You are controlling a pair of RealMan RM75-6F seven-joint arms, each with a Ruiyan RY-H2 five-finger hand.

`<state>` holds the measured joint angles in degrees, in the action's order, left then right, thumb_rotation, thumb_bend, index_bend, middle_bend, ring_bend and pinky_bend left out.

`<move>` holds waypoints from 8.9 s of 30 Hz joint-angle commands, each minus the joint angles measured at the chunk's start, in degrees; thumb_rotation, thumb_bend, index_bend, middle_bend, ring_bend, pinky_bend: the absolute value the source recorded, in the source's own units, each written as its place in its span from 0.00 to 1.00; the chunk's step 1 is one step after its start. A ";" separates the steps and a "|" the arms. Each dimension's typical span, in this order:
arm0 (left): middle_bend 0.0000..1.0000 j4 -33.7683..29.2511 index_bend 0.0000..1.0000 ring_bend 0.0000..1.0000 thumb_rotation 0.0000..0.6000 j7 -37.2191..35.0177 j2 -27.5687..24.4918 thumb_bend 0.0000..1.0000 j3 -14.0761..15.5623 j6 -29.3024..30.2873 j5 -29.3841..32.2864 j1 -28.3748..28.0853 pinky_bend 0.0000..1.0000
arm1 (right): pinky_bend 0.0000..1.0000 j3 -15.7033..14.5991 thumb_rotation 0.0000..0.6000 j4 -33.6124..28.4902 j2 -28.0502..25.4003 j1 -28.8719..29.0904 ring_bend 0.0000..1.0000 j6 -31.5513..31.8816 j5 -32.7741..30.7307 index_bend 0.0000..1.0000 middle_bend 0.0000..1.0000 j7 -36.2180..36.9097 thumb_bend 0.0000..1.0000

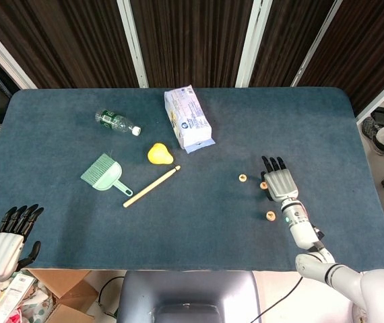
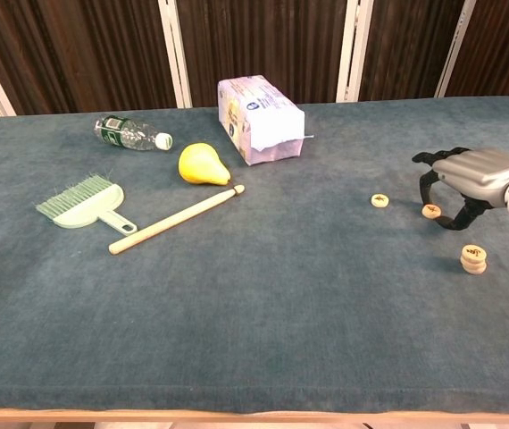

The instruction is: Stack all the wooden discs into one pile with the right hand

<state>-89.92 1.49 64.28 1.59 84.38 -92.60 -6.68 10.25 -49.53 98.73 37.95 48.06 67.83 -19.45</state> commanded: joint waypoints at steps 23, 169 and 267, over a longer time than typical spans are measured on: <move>0.04 -0.05 0.01 0.01 1.00 0.32 0.16 0.50 0.04 0.40 -0.23 0.15 0.04 | 0.07 -1.86 1.00 -8.80 -5.59 -3.19 0.00 8.08 5.18 0.71 0.08 4.08 0.50; 0.04 0.06 0.00 0.01 1.00 0.22 0.00 0.50 -0.13 1.16 -0.31 0.52 0.04 | 0.07 2.74 1.00 -1.75 2.48 8.46 0.00 -3.16 -8.05 0.66 0.06 -4.48 0.53; 0.04 -0.11 0.00 0.01 1.00 -0.23 -0.05 0.50 0.10 1.71 -0.95 0.82 0.04 | 0.07 -11.16 1.00 -25.71 -20.10 -10.90 0.00 14.05 18.60 0.49 0.06 9.06 0.55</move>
<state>-90.02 1.25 64.23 1.69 86.10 -93.56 -5.85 -0.90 -75.22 78.65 27.07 62.09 86.41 -10.40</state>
